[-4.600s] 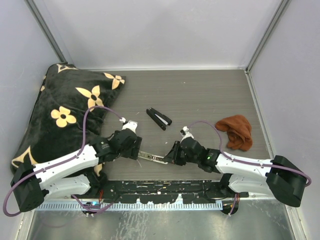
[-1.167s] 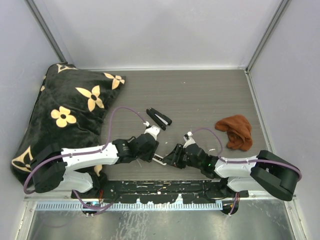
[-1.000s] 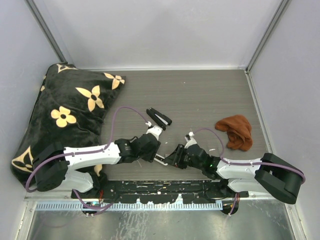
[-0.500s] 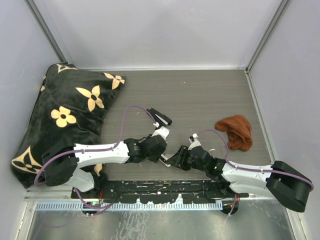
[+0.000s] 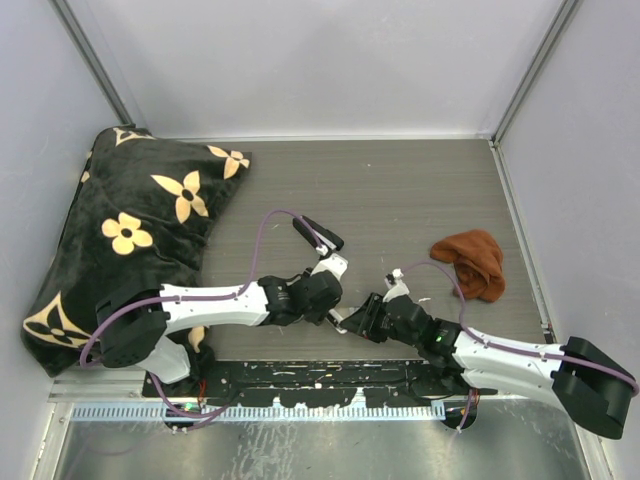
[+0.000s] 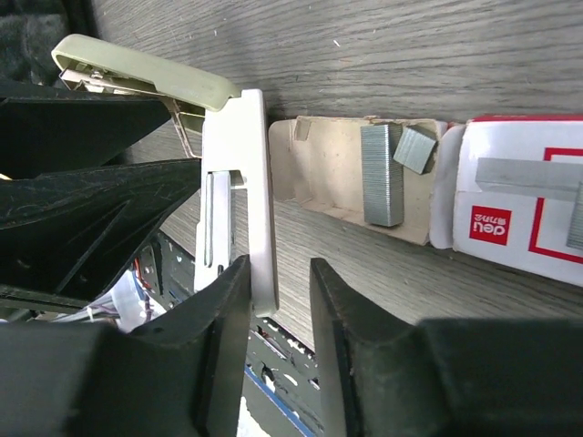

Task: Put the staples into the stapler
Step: Open the stapler at the center of the board.

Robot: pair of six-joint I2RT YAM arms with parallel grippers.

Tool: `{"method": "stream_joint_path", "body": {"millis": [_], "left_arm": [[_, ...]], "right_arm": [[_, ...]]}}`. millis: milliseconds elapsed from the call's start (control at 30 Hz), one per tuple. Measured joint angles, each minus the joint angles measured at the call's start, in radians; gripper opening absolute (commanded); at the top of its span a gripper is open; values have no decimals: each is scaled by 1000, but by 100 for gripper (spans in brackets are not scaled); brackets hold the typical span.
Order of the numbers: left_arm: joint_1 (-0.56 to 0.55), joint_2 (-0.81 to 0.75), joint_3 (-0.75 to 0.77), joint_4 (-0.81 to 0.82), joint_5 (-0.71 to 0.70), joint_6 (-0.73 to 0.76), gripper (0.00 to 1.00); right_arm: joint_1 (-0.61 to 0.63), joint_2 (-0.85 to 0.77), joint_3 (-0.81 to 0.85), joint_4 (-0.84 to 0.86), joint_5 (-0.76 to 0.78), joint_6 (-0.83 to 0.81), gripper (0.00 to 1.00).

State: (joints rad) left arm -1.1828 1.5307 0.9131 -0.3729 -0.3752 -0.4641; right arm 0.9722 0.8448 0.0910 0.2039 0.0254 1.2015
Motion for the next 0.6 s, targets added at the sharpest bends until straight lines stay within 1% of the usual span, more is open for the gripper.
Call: {"method": "stream_joint_path", "body": {"millis": [133, 267, 467, 600], "left_arm": [[-3, 1, 0, 0, 0, 10, 45], [-2, 1, 0, -14, -11, 18, 50], [-2, -34, -29, -22, -35, 40, 62], [0, -146, -85, -19, -40, 65, 74]], "right_arm": [[0, 18, 0, 26, -4, 1, 16], [0, 40, 0, 64, -9, 6, 1], [-5, 50, -5, 82, -15, 52, 1], [-10, 35, -18, 87, -22, 85, 1]]}}
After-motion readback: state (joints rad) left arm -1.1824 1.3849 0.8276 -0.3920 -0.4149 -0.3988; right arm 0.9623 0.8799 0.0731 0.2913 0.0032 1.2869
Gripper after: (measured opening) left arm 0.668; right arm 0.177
